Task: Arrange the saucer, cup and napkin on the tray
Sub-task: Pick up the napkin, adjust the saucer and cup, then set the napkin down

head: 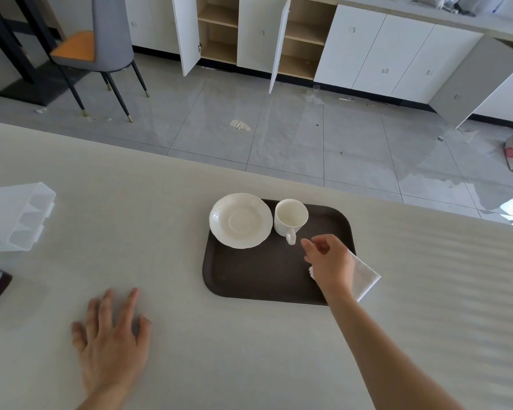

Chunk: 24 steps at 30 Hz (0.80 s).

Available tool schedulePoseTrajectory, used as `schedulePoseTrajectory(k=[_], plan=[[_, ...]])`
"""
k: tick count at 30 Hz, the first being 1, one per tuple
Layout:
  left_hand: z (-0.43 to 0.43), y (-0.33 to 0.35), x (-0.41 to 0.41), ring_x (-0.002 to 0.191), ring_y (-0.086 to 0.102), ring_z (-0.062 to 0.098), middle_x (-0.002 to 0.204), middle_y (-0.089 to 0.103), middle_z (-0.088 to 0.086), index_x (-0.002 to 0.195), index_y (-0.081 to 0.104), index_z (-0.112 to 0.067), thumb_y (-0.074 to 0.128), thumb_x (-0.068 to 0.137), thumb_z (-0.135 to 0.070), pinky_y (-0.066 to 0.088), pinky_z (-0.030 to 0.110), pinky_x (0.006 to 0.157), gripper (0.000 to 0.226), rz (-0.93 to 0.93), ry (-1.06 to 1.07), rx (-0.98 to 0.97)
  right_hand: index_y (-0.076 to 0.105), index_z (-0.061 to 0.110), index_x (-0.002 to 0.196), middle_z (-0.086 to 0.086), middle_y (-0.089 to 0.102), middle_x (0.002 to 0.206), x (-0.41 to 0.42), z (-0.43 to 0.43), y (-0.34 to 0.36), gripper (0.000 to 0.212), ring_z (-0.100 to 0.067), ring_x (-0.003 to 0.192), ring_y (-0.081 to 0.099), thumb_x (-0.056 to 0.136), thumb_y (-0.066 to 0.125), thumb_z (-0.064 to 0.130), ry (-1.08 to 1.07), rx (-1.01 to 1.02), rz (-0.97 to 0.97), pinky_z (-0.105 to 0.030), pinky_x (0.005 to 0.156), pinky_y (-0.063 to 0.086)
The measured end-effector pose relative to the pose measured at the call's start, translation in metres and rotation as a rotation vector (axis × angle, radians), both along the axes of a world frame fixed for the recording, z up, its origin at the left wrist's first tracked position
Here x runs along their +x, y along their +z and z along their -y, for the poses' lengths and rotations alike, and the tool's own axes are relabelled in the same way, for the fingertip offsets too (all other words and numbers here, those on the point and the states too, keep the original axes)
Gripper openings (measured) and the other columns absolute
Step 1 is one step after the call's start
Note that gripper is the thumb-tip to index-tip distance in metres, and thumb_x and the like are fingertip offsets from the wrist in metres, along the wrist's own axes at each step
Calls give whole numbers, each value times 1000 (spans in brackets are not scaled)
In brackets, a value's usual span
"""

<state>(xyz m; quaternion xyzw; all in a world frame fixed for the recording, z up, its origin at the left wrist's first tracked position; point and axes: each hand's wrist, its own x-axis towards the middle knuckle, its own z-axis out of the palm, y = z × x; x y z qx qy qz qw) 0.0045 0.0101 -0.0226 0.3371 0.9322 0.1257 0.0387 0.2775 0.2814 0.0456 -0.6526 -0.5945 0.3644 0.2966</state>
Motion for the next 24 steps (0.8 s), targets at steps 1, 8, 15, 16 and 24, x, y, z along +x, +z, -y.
schedulePoseTrajectory(k=[1, 8, 15, 16, 24], plan=[[0, 1, 0, 145, 27, 37, 154, 39, 13, 142, 49, -33, 34, 79, -50, 13, 58, 116, 66, 3, 2, -1, 64, 30, 79, 6, 71, 71, 12, 0, 3, 13, -13, 69, 70, 85, 73, 37, -4, 34, 37, -30, 65, 51], [-3, 11, 6, 147, 22, 37, 157, 35, 15, 144, 46, -32, 29, 80, -47, 10, 58, 116, 68, 48, 19, -62, 71, 21, 96, 0, 69, 96, 90, -6, 13, 9, -26, 91, 62, 88, 67, 22, -68, 192, 366, -33, 65, 46], [-16, 20, 12, 146, 20, 44, 156, 31, 22, 143, 47, -22, 44, 85, -44, 13, 66, 112, 62, 125, 58, -160, 59, 22, 122, -8, 62, 119, 110, -27, 4, 29, -32, 127, 47, 99, 45, 31, 192, -212, 622, -39, 83, 45], [-21, 21, 13, 146, 19, 45, 156, 30, 23, 143, 47, -19, 53, 88, -40, 13, 68, 112, 60, 148, 81, -168, 58, 22, 126, -8, 61, 122, 111, -28, 4, 31, -32, 128, 44, 99, 45, 28, 200, -209, 643, -39, 82, 44], [-46, 24, 43, 146, 16, 49, 155, 25, 32, 144, 45, -9, 40, 85, -56, 6, 76, 108, 76, 249, 129, -115, 71, 17, 95, -5, 73, 87, 114, -30, 6, 15, -28, 77, 65, 85, 61, 16, 133, -217, 543, -28, 56, 46]])
